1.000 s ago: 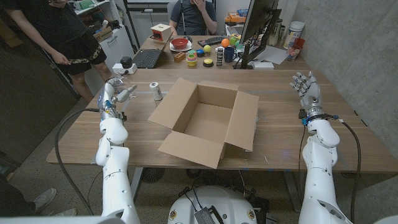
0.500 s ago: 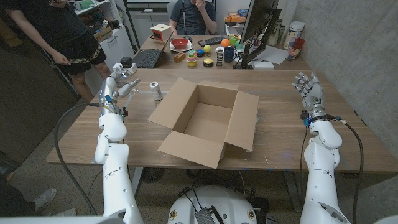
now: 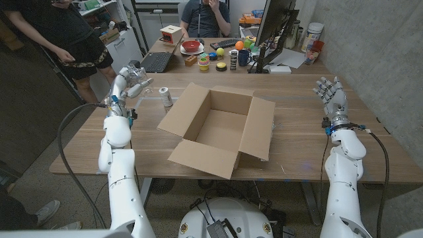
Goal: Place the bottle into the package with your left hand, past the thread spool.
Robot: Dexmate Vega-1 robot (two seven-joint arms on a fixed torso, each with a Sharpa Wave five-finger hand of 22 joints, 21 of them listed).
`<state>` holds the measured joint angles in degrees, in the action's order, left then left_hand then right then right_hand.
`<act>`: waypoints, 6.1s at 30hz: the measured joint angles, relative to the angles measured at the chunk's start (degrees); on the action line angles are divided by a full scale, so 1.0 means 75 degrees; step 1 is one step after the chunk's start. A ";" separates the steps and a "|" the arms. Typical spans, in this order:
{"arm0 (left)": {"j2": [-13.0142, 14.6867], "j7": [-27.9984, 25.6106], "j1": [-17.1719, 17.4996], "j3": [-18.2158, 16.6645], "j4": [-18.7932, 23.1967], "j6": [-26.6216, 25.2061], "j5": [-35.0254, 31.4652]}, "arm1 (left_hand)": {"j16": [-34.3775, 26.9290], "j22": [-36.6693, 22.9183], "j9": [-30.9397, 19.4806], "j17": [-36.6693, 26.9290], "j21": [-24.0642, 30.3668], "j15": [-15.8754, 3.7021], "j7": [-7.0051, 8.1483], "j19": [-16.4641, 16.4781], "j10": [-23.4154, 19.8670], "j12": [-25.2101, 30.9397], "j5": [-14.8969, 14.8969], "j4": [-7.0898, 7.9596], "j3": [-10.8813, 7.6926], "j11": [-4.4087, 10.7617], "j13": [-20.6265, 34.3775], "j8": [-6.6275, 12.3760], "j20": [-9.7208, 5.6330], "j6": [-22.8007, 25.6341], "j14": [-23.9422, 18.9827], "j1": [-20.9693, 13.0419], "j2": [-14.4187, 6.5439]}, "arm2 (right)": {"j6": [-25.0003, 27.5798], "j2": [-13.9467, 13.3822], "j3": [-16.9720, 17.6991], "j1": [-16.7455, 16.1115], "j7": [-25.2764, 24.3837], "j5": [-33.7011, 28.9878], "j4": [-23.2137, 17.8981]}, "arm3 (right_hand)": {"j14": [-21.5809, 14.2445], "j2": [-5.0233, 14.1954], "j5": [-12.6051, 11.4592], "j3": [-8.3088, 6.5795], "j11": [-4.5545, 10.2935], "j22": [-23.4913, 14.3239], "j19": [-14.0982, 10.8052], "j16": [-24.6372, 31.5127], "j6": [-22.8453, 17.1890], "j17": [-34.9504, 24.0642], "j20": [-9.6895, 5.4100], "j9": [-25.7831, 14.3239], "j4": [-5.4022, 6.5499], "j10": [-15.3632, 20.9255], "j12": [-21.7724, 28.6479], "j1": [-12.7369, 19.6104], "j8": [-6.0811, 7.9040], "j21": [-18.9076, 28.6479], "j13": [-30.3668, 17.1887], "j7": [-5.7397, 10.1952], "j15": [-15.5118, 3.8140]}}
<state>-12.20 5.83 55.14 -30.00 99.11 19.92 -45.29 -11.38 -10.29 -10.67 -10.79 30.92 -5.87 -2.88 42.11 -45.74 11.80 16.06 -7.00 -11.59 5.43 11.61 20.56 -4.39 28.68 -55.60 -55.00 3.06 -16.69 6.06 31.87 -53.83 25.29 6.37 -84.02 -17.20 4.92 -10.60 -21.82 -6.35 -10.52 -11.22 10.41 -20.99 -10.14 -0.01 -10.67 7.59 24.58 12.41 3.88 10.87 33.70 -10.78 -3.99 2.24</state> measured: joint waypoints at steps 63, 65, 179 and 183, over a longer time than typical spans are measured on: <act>-0.0260 0.4392 -0.0568 0.1533 0.1233 0.0291 0.1104 | -0.0008 -0.0034 -0.0001 -0.0034 0.0002 -0.0001 0.0041 0.0002 -0.0078 -0.0088 -0.0176 -0.0070 -0.0077 -0.0004 0.0035 -0.0296 0.0002 0.0177 -0.0001 -0.0087 0.0087 | -0.0326 -0.0181 0.0377 -0.0404 0.0048 0.0586 -0.0484 | -0.0041 0.0000 0.0000 0.0031 0.0002 0.0000 -0.0040 0.0000 -0.0041 -0.0002 -0.0040 -0.0016 -0.0031 -0.0002 0.0000 0.0000 0.0000 -0.0088 0.0000 -0.0041 -0.0042; -0.0241 0.4452 -0.0568 0.1602 0.1273 0.0296 0.1000 | -0.0021 -0.0034 -0.0001 -0.0033 0.0002 -0.0001 0.0041 0.0002 -0.0078 -0.0088 -0.0176 -0.0070 -0.0077 -0.0004 0.0035 -0.0296 0.0002 0.0177 -0.0001 -0.0087 0.0087 | -0.0339 -0.0182 0.0393 -0.0416 0.0048 0.0606 -0.0492 | -0.0041 0.0000 0.0000 0.0031 0.0002 0.0000 -0.0040 0.0000 -0.0041 -0.0002 -0.0040 -0.0016 -0.0031 -0.0002 0.0000 0.0000 0.0000 -0.0088 0.0000 -0.0041 -0.0042; 0.2264 0.7571 -0.0553 0.4762 0.1776 0.0649 -0.3241 | 0.0015 -0.0031 -0.0034 -0.0074 0.0002 -0.0039 0.0371 -0.0065 -0.0174 -0.0119 -0.0251 -0.0276 -0.0286 0.0288 0.0068 -0.0566 0.0040 0.0752 0.0038 -0.0405 0.0405 | -0.0815 -0.0213 0.0353 -0.0357 0.0058 0.0898 -0.0178 | -0.0083 -0.0071 -0.0028 0.0159 -0.0013 0.0000 -0.0079 0.0000 -0.0040 -0.0016 -0.0079 -0.0013 0.0031 0.0094 0.0000 -0.0071 0.0000 -0.0206 0.0000 -0.0040 0.0001; 0.2457 0.7566 -0.0608 0.5028 0.1550 0.0620 -0.3433 | -0.0008 -0.0031 -0.0034 -0.0071 0.0002 -0.0039 0.0371 -0.0065 -0.0175 -0.0133 -0.0263 -0.0276 -0.0286 0.0287 0.0067 -0.0568 0.0040 0.0752 0.0038 -0.0435 0.0434 | -0.0830 -0.0213 0.0347 -0.0343 0.0061 0.0903 -0.0136 | -0.0083 -0.0071 -0.0028 0.0158 -0.0012 0.0000 -0.0109 0.0000 -0.0040 -0.0016 -0.0109 -0.0013 0.0031 0.0094 0.0000 -0.0071 0.0000 -0.0206 0.0000 -0.0040 0.0001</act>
<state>6.23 62.57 50.58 7.71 110.73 24.57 -71.03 -11.43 -10.52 -10.92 -11.33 30.94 -6.17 -0.10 41.62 -47.05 10.80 14.08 -9.07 -13.74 7.58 12.12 16.30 -4.09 34.32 -55.32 -58.26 6.32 -22.92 4.47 34.47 -56.40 25.75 13.15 -85.04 -17.82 4.39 -10.81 -20.64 -6.44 -10.51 -12.04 10.41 -21.29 -10.25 -0.83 -10.77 7.83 25.28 12.41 3.35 10.86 32.16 -10.77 -4.29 2.25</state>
